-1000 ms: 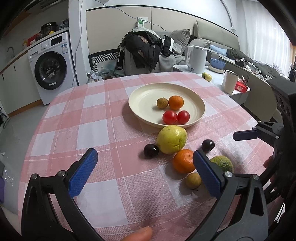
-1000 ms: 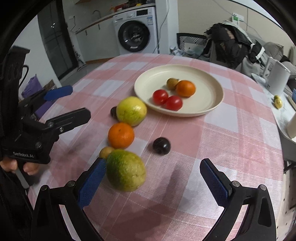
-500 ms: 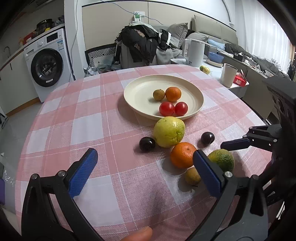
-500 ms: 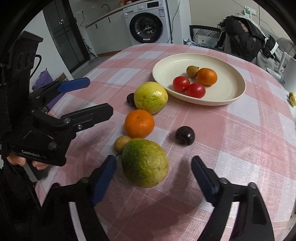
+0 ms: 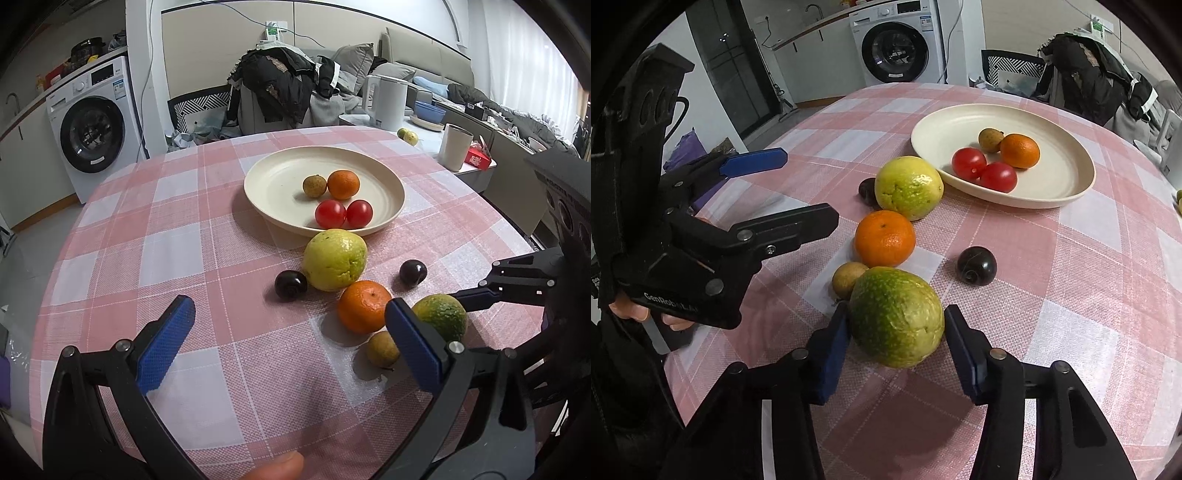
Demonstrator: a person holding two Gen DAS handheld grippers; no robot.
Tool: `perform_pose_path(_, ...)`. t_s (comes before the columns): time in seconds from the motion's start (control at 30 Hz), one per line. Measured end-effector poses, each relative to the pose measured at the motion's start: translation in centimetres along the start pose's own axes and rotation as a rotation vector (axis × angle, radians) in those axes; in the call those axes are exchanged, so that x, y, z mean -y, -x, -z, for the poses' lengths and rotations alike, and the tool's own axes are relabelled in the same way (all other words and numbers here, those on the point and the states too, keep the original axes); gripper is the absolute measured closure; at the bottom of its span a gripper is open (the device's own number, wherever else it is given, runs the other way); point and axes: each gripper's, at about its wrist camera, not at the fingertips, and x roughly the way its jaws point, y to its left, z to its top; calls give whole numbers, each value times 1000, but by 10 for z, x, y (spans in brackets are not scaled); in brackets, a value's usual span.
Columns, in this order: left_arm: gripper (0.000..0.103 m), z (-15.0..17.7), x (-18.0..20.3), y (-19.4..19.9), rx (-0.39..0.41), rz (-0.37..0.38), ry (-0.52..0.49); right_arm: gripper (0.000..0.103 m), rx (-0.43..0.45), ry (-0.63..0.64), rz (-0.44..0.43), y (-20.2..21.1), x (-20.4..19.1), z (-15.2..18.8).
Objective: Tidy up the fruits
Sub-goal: 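Grasp the green guava with the right tool and lift it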
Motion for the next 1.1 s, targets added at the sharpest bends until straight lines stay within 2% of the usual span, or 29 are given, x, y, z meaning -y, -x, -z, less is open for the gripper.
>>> perform_pose_path(0.43, 1, 0, 0, 0, 2, 8, 4, 53, 16, 32, 41, 8, -4, 2)
perform_pose_path(1.1, 1, 7, 14, -11, -29, 61, -15, 53, 57, 73, 133, 28, -8, -1)
